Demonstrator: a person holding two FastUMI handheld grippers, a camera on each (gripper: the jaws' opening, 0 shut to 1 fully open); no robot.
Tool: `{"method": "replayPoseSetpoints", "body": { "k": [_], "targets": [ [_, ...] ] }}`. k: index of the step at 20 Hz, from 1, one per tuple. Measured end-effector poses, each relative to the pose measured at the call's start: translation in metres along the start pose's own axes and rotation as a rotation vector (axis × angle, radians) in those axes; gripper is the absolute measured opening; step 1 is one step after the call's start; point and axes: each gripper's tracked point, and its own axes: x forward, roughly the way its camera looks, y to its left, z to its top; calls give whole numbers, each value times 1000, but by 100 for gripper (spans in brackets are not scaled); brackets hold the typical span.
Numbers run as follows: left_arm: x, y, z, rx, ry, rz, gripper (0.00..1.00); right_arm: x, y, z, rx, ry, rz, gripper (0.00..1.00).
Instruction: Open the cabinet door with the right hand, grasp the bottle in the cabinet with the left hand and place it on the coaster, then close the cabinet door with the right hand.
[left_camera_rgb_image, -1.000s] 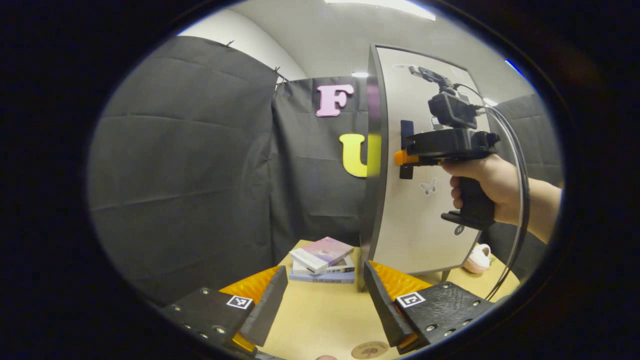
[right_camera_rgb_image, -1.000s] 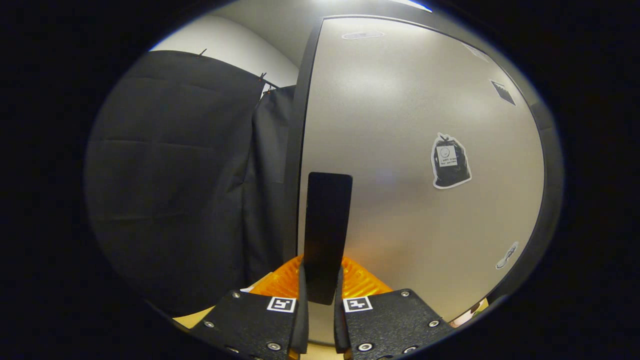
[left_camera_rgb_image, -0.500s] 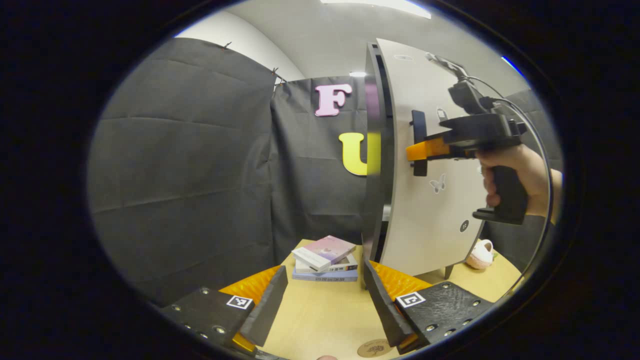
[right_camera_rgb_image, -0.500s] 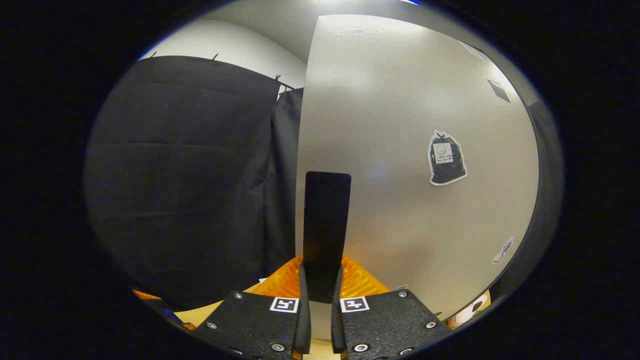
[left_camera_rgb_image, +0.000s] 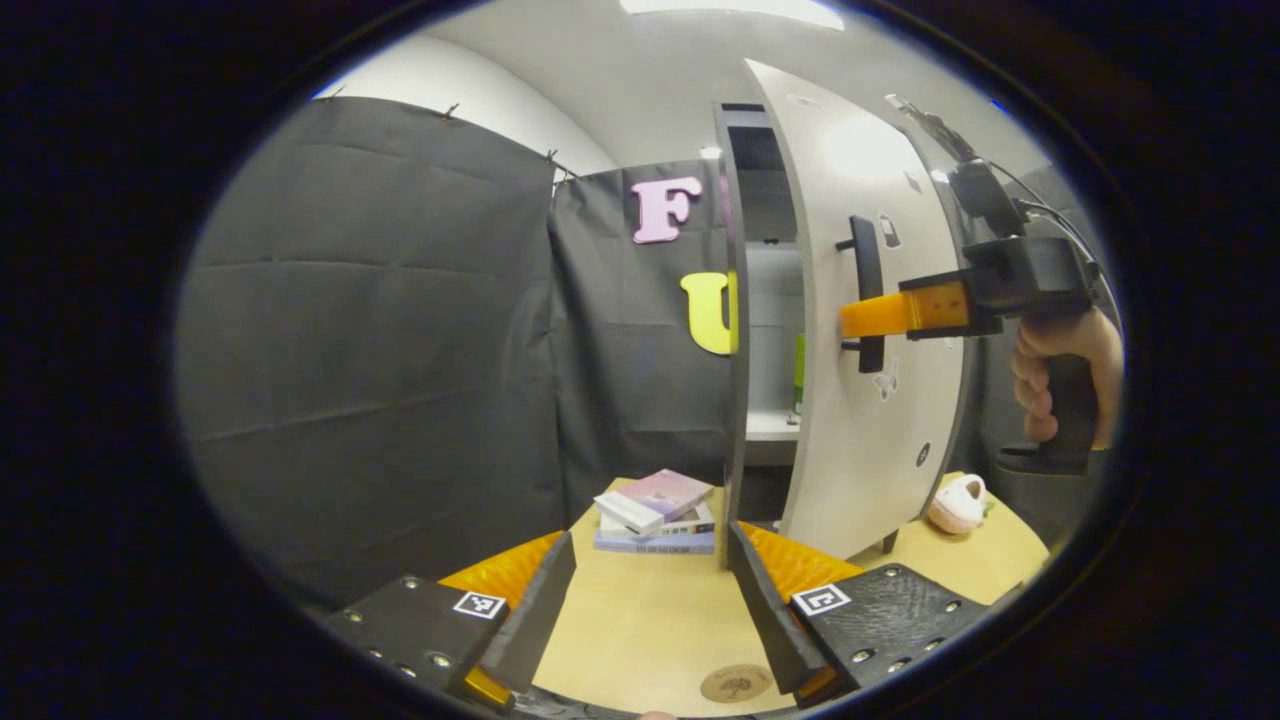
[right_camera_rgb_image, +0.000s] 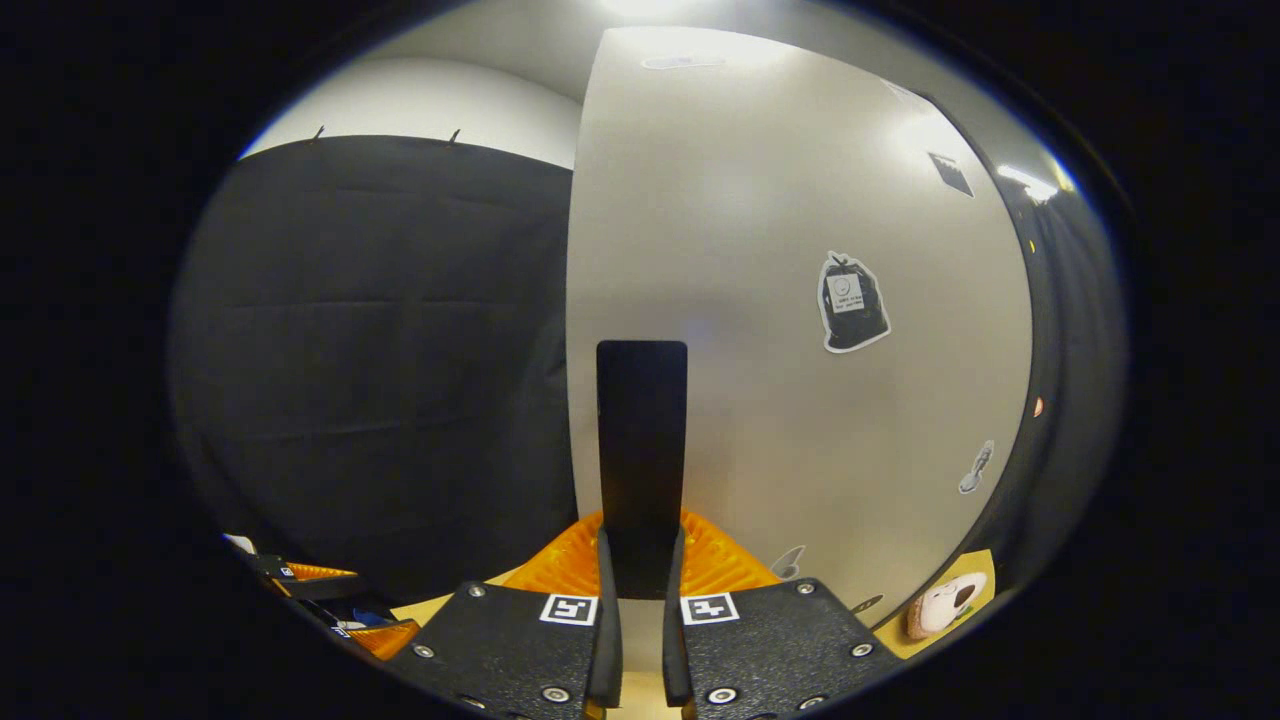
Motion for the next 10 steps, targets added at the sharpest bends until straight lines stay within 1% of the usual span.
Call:
{"method": "replayPoseSetpoints", "body": {
  "k": [5, 9, 10],
  "targets": [
    [-35, -18, 5, 37, 3, -18, 88, -13, -8, -4, 10, 10, 19, 16],
    [-49, -32, 6, 41, 2, -36, 88, -23, -14, -5, 13, 22, 90, 16],
    [-53, -37, 7, 39, 0, -41, 94, -28, -15, -4, 10, 23, 104, 16]
  ]
}}
